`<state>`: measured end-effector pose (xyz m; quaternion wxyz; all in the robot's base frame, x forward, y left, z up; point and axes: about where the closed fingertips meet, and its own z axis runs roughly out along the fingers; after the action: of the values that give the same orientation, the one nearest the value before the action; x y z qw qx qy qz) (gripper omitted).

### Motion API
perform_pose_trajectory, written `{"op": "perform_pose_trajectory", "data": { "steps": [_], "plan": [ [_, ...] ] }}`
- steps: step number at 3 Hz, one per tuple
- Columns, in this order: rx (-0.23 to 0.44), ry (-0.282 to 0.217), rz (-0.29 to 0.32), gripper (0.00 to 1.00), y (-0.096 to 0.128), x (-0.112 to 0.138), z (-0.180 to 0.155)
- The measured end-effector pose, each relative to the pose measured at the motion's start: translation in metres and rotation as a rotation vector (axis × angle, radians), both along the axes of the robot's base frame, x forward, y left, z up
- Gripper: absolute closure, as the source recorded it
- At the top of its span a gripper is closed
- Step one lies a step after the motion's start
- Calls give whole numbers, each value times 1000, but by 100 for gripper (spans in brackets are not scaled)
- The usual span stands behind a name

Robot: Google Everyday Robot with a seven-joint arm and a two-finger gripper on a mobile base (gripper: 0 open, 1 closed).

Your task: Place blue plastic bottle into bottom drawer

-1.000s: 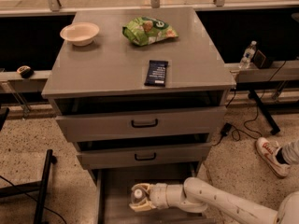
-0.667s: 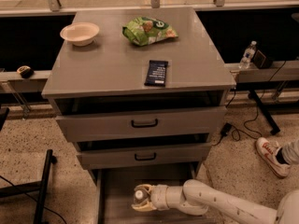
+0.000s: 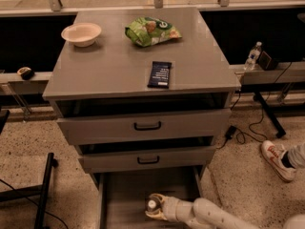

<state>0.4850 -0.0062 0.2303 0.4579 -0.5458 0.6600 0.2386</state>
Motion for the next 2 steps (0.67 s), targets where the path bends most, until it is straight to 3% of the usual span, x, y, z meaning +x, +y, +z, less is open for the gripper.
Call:
{"op": "perform_pose_trajectory", "data": {
  "steps": [1, 2],
  "plan": [
    [72, 15, -37, 73, -11, 4, -11],
    [72, 15, -37, 50, -11, 4, -11]
  ]
}}
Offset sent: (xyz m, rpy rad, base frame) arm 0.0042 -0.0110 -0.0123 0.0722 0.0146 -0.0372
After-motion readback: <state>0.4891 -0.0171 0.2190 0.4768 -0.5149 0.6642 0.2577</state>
